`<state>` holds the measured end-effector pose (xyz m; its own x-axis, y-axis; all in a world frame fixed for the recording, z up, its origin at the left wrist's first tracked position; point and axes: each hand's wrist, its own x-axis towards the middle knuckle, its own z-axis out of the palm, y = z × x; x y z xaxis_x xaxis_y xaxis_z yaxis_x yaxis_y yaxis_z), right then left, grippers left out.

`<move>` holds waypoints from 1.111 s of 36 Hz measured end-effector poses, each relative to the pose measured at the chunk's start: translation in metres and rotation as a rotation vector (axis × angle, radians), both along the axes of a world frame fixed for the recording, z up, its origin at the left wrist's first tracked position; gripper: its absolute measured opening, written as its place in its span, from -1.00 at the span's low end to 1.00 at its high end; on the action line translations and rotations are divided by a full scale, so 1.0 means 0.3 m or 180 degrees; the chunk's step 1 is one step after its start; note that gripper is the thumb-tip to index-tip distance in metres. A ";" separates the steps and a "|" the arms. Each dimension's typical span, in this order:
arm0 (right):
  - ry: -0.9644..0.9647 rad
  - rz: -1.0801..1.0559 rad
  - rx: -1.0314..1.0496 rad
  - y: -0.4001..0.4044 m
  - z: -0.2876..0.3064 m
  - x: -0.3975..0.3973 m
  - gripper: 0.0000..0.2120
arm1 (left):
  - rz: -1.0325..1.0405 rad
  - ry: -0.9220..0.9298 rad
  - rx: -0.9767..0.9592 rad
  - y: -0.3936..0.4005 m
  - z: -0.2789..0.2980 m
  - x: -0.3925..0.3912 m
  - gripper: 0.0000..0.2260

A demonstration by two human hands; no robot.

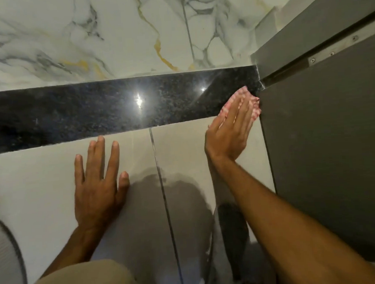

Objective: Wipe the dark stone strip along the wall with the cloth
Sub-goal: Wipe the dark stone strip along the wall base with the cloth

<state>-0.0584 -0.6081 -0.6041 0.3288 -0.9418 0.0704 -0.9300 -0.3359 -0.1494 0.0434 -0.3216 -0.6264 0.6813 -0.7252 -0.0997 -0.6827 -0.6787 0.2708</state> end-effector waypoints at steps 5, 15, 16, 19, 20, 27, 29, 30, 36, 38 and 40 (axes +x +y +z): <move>-0.0008 0.0294 0.0063 -0.050 0.002 0.251 -0.40 | -0.0004 -0.0045 0.0065 -0.001 -0.004 0.000 -0.37; -0.0173 0.2188 0.0232 0.361 -0.024 -0.109 -0.41 | -0.0081 -0.0070 0.0181 -0.011 0.024 0.007 -0.38; -0.0117 0.2094 0.0212 0.344 -0.023 -0.138 -0.41 | -0.0075 -0.0059 0.0185 -0.010 0.021 0.005 -0.38; -0.0094 0.1491 0.0257 0.243 -0.012 -0.122 -0.35 | -0.0066 -0.0053 0.0150 -0.004 0.010 0.002 -0.39; -0.0138 0.1129 0.0191 0.202 -0.013 -0.087 -0.35 | -0.0064 -0.0077 0.0130 -0.003 0.006 0.001 -0.39; -0.0110 0.0735 -0.0072 0.146 -0.009 0.279 -0.36 | -0.0006 -0.0095 0.0021 -0.006 -0.001 -0.002 -0.41; -0.0170 0.1734 0.0193 0.211 -0.004 0.292 -0.34 | -0.0018 -0.0064 0.0081 -0.003 0.012 0.001 -0.42; -0.0167 0.2282 0.0331 0.241 -0.003 0.265 -0.33 | -0.0060 -0.0035 0.0126 0.000 0.022 0.005 -0.42; 0.0018 0.2855 0.0430 0.233 -0.011 -0.061 -0.32 | 0.0039 0.0123 0.0446 0.114 0.082 0.073 -0.41; -0.0048 0.2204 0.0347 0.204 0.004 -0.049 -0.36 | 0.0344 0.0188 0.0499 0.185 0.096 0.084 -0.40; -0.0142 0.1506 0.0166 0.195 0.008 0.052 -0.38 | 0.0589 0.0180 0.0528 0.243 0.103 0.086 -0.39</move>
